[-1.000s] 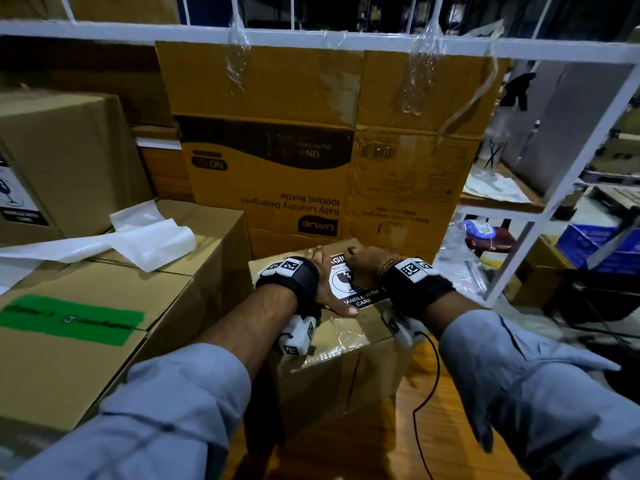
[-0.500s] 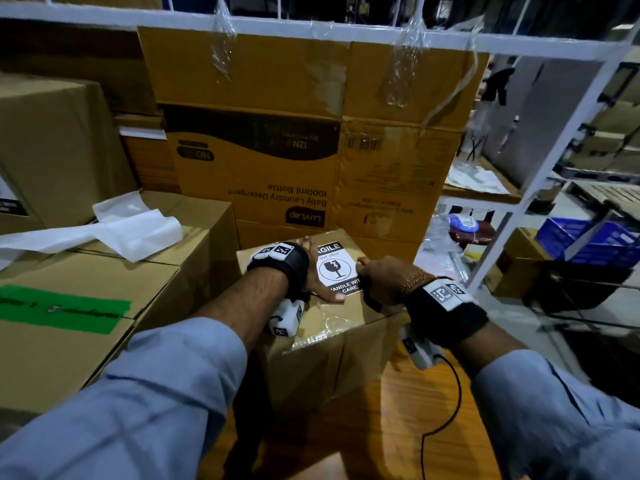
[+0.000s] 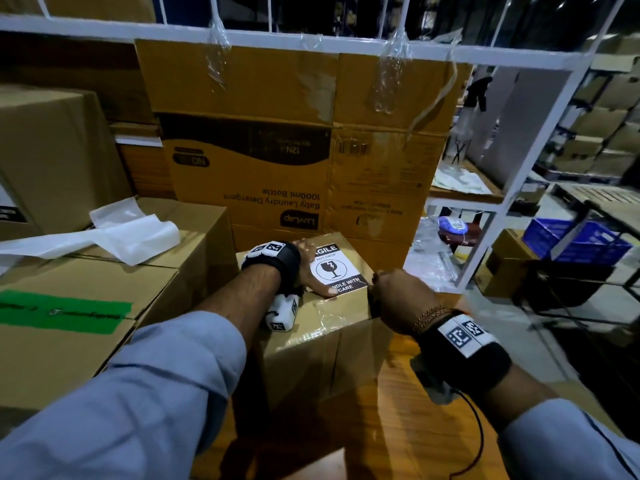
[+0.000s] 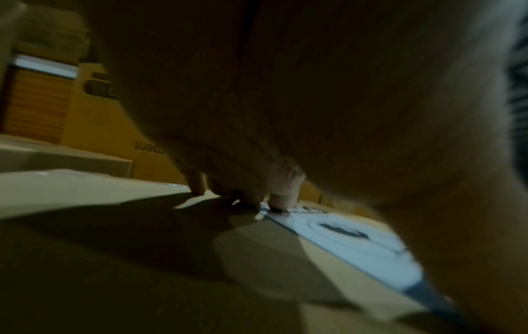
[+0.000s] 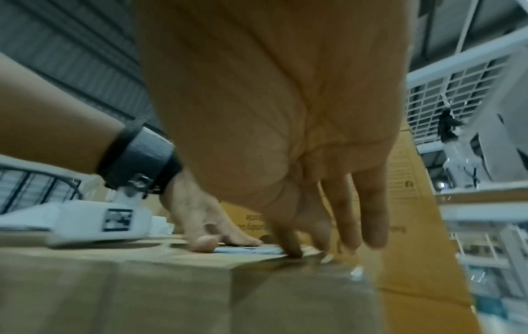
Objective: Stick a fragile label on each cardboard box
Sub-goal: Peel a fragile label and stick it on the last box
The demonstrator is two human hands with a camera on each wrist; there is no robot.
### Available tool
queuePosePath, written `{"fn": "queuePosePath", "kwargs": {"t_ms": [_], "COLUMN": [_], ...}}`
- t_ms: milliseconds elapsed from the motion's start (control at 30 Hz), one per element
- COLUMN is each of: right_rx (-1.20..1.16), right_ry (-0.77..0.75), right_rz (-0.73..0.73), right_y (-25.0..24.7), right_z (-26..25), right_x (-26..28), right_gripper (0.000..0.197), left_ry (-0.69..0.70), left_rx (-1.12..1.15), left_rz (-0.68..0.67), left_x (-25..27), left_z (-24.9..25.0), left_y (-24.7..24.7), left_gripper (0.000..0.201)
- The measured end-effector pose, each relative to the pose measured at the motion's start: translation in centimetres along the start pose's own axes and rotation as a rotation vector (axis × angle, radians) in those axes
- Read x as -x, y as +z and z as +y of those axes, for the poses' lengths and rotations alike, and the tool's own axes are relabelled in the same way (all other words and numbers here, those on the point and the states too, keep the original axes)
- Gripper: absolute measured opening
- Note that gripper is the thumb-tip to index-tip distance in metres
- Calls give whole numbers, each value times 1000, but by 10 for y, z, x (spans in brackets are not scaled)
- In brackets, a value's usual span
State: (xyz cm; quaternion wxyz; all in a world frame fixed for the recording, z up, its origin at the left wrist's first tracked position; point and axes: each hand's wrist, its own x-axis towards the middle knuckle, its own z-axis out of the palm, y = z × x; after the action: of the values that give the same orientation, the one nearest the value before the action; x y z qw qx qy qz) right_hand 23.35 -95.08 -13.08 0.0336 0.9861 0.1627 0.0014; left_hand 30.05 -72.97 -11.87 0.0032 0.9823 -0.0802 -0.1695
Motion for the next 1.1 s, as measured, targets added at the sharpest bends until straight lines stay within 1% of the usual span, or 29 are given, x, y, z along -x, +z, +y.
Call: {"fn": "queuePosePath", "kwargs": {"t_ms": [33, 100, 167, 233, 333, 400, 500, 567, 633, 800, 867, 967, 1033, 1100], "right_rx": [-33, -92, -154, -132, -20, 1, 2, 7, 19, 93, 141, 189, 147, 82], "right_ry": [-9, -103, -217, -272, -349, -379, -382, -352, -323, -279, -275, -272, -271, -235], "right_rz": [39, 91, 71, 83, 122, 95, 38, -21, -68, -186, -229, -260, -225, -212], "right_y": [0, 1, 4, 8, 11, 9, 2, -2, -4, -6, -9, -14, -12, -7], "right_z": [-5, -18, -32, -44, -53, -55, -59, -64, -69, -83, -88, -96, -97, -96], "right_x": [1, 3, 4, 4, 0, -3, -10, -17, -28, -64, -79, -95, -103, -111], "right_gripper": [21, 14, 15, 22, 35, 41, 42, 43, 46, 48, 53, 56, 58, 58], "left_ry": [-26, -98, -119, -85, -71, -70, -94, -106, -127, -170, -173, -162, -127, -120], "left_rx": [25, 57, 79, 122, 157, 146, 130, 123, 118, 99, 95, 82, 37, 52], "left_rz": [-5, 1, 18, 14, 8, 9, 31, 13, 4, 32, 34, 27, 26, 27], "left_x": [-3, 1, 4, 5, 1, -2, -11, -19, -15, -4, -2, 4, 8, 12], "left_z": [-5, -17, -26, -31, -35, -38, -44, -47, -47, -47, -45, -45, -46, -47], "left_y": [-2, -7, -6, -5, -4, -4, -3, -3, -5, -8, -9, -12, -15, -17], "left_gripper": [118, 95, 82, 77, 74, 67, 63, 63, 63, 43, 45, 59, 68, 73]}}
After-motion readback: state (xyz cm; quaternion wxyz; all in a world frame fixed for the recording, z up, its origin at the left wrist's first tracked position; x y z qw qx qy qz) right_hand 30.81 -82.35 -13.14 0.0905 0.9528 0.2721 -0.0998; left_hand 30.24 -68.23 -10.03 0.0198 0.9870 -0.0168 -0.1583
